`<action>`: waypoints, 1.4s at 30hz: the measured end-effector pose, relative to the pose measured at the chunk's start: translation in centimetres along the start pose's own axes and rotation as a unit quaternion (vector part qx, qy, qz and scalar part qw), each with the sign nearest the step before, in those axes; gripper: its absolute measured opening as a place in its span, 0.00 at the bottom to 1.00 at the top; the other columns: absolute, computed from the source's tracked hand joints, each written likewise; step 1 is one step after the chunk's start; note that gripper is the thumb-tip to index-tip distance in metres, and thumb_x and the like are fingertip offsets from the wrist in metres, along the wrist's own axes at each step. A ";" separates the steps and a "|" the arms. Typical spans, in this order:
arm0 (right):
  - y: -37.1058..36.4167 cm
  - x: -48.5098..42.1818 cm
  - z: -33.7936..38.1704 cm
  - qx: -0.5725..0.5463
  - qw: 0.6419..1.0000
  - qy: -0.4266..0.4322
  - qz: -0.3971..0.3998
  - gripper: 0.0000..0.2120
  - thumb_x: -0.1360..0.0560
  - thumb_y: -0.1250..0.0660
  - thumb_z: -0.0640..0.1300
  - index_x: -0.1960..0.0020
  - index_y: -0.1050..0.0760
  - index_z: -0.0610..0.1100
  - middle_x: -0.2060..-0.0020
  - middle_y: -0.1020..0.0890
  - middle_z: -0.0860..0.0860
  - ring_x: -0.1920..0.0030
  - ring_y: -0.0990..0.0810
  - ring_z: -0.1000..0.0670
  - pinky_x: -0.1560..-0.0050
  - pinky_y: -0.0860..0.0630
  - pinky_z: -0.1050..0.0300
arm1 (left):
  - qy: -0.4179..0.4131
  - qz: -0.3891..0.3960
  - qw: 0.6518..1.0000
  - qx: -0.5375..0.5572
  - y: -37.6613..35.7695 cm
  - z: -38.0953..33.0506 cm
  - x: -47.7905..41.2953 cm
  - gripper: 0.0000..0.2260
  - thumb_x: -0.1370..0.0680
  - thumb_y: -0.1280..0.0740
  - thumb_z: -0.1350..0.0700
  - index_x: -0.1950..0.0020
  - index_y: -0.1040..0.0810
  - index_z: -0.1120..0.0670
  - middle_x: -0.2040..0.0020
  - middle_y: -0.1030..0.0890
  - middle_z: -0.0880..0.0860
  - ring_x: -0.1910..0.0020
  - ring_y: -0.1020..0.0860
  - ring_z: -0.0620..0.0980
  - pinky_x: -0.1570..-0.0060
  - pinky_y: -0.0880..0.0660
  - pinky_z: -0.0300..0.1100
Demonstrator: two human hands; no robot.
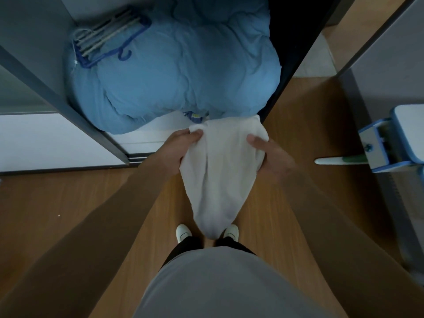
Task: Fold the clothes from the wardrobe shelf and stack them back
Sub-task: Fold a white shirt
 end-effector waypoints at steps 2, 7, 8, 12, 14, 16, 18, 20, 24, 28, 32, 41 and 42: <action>-1.0 0.1 0.0 0.044 0.999 0.023 0.009 0.14 0.28 0.27 0.39 0.43 0.21 0.46 0.49 0.13 0.49 0.49 0.14 0.49 0.56 0.17 0.55 | 0.044 0.011 0.999 0.013 0.0 0.1 0.4 0.13 0.20 0.33 0.49 0.41 0.18 0.56 0.54 0.13 0.53 0.57 0.14 0.50 0.63 0.19 0.40; -0.6 -1.0 -0.2 0.076 0.993 0.024 -0.088 0.12 0.28 0.25 0.36 0.47 0.18 0.46 0.53 0.13 0.49 0.53 0.13 0.49 0.56 0.16 0.53 | 0.046 0.113 0.990 0.067 0.5 0.5 1.1 0.19 0.27 0.26 0.42 0.40 0.16 0.51 0.39 0.17 0.55 0.38 0.19 0.55 0.47 0.20 0.47; -0.3 -1.2 -0.5 0.062 0.992 0.009 -0.109 0.11 0.28 0.25 0.36 0.47 0.18 0.44 0.52 0.13 0.47 0.53 0.13 0.48 0.55 0.16 0.52 | 0.030 0.139 0.988 0.068 0.3 0.8 1.3 0.20 0.26 0.26 0.44 0.38 0.17 0.52 0.36 0.18 0.55 0.36 0.21 0.55 0.46 0.20 0.46; 0.1 -1.5 -1.0 0.014 0.989 -0.031 -0.142 0.06 0.25 0.27 0.37 0.48 0.18 0.41 0.56 0.13 0.46 0.56 0.14 0.48 0.61 0.17 0.56 | -0.015 0.100 0.991 0.088 0.6 2.3 1.2 0.21 0.25 0.28 0.50 0.34 0.23 0.57 0.37 0.18 0.55 0.36 0.20 0.54 0.46 0.21 0.43; 0.2 -1.6 -0.7 0.051 0.991 -0.033 -0.116 0.09 0.25 0.27 0.42 0.45 0.19 0.43 0.53 0.13 0.48 0.53 0.14 0.49 0.58 0.17 0.55 | -0.032 0.043 0.993 0.101 1.2 2.1 0.9 0.15 0.21 0.31 0.52 0.37 0.21 0.57 0.41 0.16 0.54 0.39 0.19 0.53 0.47 0.21 0.42; 0.2 -1.5 -0.4 0.124 0.989 -0.031 -0.078 0.12 0.27 0.25 0.44 0.45 0.20 0.48 0.52 0.13 0.52 0.50 0.14 0.51 0.53 0.17 0.54 | -0.038 0.005 0.993 0.110 1.4 1.8 0.6 0.14 0.20 0.32 0.53 0.37 0.21 0.58 0.43 0.15 0.54 0.40 0.18 0.54 0.46 0.21 0.45; 0.0 -1.4 -0.3 0.178 0.983 -0.021 -0.049 0.14 0.28 0.24 0.42 0.44 0.21 0.51 0.50 0.13 0.54 0.49 0.15 0.53 0.52 0.17 0.54 | -0.038 -0.015 0.992 0.116 1.3 1.5 0.4 0.16 0.20 0.32 0.50 0.36 0.21 0.58 0.43 0.15 0.55 0.41 0.18 0.54 0.42 0.22 0.49; 0.0 -1.2 0.0 0.173 0.984 0.010 -0.047 0.15 0.28 0.24 0.40 0.43 0.21 0.50 0.50 0.13 0.54 0.49 0.15 0.53 0.53 0.18 0.57 | -0.037 -0.049 0.991 0.118 1.8 1.2 0.4 0.16 0.21 0.30 0.46 0.40 0.19 0.56 0.46 0.14 0.54 0.45 0.16 0.52 0.44 0.21 0.49; 0.6 -0.9 0.5 0.149 0.984 0.058 -0.074 0.21 0.27 0.25 0.38 0.36 0.24 0.45 0.46 0.14 0.51 0.49 0.15 0.54 0.56 0.19 0.62 | -0.015 -0.134 0.987 0.090 4.4 1.1 0.0 0.15 0.26 0.27 0.42 0.48 0.22 0.50 0.57 0.13 0.47 0.54 0.15 0.49 0.53 0.19 0.46; 1.0 -0.5 1.6 0.212 0.962 0.115 -0.129 0.32 0.26 0.26 0.37 0.26 0.34 0.45 0.37 0.21 0.50 0.42 0.19 0.53 0.53 0.20 0.65 | 0.025 -0.150 0.988 0.034 5.3 1.4 -0.5 0.15 0.27 0.26 0.44 0.47 0.19 0.53 0.58 0.14 0.51 0.57 0.16 0.51 0.63 0.21 0.41; 0.4 -0.4 2.3 0.307 0.936 0.132 -0.113 0.35 0.24 0.28 0.38 0.21 0.39 0.49 0.27 0.31 0.55 0.34 0.28 0.57 0.41 0.26 0.70 | 0.075 -0.145 0.986 0.018 5.1 2.2 -0.5 0.14 0.28 0.26 0.47 0.49 0.19 0.54 0.57 0.16 0.55 0.58 0.18 0.53 0.63 0.21 0.43; -2.2 -2.7 -0.1 0.682 0.716 0.138 -0.057 0.19 0.26 0.28 0.50 0.37 0.22 0.45 0.47 0.23 0.50 0.46 0.24 0.50 0.54 0.31 0.59 | 0.117 -0.117 0.986 0.022 5.5 2.4 -0.5 0.16 0.26 0.27 0.49 0.41 0.19 0.54 0.44 0.17 0.57 0.45 0.19 0.56 0.41 0.22 0.54; -1.7 -2.9 0.0 0.697 0.698 0.144 -0.083 0.16 0.24 0.31 0.51 0.39 0.20 0.45 0.48 0.23 0.48 0.46 0.23 0.48 0.53 0.32 0.58 | 0.118 -0.118 0.986 0.014 5.6 2.5 -0.4 0.16 0.26 0.26 0.49 0.41 0.19 0.54 0.44 0.17 0.57 0.46 0.19 0.56 0.42 0.22 0.54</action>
Point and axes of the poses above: each hand's wrist, its own x-axis away from the middle knuckle, its own y-axis out of the back of the hand, z = x × y, the point moved 9 cm from there along -x, towards the middle knuckle
